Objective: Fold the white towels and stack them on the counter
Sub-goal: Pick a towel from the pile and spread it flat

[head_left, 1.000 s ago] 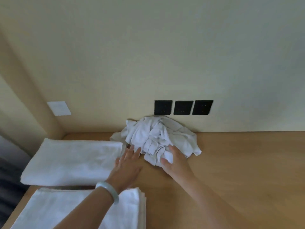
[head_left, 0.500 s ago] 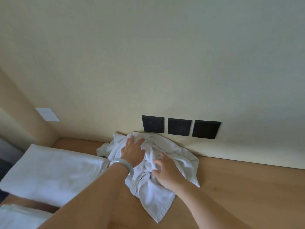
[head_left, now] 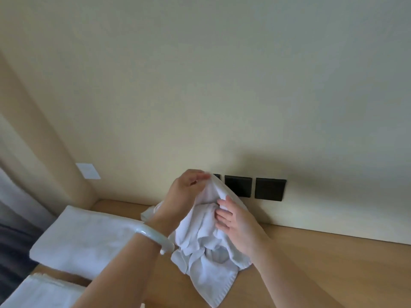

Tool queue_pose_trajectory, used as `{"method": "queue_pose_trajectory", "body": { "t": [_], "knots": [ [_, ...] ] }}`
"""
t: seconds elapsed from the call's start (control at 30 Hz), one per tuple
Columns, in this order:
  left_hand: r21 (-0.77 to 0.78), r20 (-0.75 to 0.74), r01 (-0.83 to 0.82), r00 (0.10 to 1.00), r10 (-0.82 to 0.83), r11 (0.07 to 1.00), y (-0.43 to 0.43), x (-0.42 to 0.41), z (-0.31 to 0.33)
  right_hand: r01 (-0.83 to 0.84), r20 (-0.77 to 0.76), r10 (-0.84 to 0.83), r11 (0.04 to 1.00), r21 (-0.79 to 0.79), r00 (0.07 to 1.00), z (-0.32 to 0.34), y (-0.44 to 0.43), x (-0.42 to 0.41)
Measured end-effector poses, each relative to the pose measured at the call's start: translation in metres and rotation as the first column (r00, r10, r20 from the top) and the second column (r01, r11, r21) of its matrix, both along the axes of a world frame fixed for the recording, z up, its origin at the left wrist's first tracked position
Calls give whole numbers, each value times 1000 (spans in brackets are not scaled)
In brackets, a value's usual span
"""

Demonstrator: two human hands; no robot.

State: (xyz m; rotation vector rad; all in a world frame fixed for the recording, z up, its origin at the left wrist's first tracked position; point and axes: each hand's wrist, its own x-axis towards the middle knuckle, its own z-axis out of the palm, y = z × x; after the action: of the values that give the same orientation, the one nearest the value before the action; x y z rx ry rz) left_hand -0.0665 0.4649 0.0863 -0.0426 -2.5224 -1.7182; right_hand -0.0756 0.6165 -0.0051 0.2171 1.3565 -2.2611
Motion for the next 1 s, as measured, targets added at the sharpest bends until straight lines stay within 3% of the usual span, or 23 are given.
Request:
{"method": "queue_pose_trajectory", "body": {
  "t": [0.07,0.2,0.37,0.47,0.5,0.6,0.73,0.8,0.87,1.0],
  "knots": [
    [25,-66,65,996,-63,998,7,11,23,32,-8,-33,998,-60,999,24,8,2],
    [56,-160,203,968,-192,978,24,34,65,-23,-132,35,995,94,991,77,23,21],
    [205,-183,405,910,-372,891,60,56,96,-9,-358,52,992,122,932,118,46,58],
    [349,-179,537,842,-508,768,83,75,100,305,-450,-154,909,284,879,130,65,84],
    [346,-184,560,827,-531,753,88,81,97,411,-462,-256,870,274,849,131,75,89],
    [215,-92,450,893,-441,867,100,93,70,530,-317,-480,843,92,818,133,112,104],
    [114,160,294,937,-310,949,130,115,16,556,-85,-556,831,-26,827,132,162,118],
    [239,347,175,903,-253,955,156,130,-4,541,-49,-541,841,-24,839,129,189,128],
    [418,524,17,813,-256,909,184,144,-26,513,-53,-514,858,-36,856,121,216,140],
    [683,569,-107,699,-434,722,245,165,-58,482,-17,-495,852,-204,869,97,268,161]
  ]
}}
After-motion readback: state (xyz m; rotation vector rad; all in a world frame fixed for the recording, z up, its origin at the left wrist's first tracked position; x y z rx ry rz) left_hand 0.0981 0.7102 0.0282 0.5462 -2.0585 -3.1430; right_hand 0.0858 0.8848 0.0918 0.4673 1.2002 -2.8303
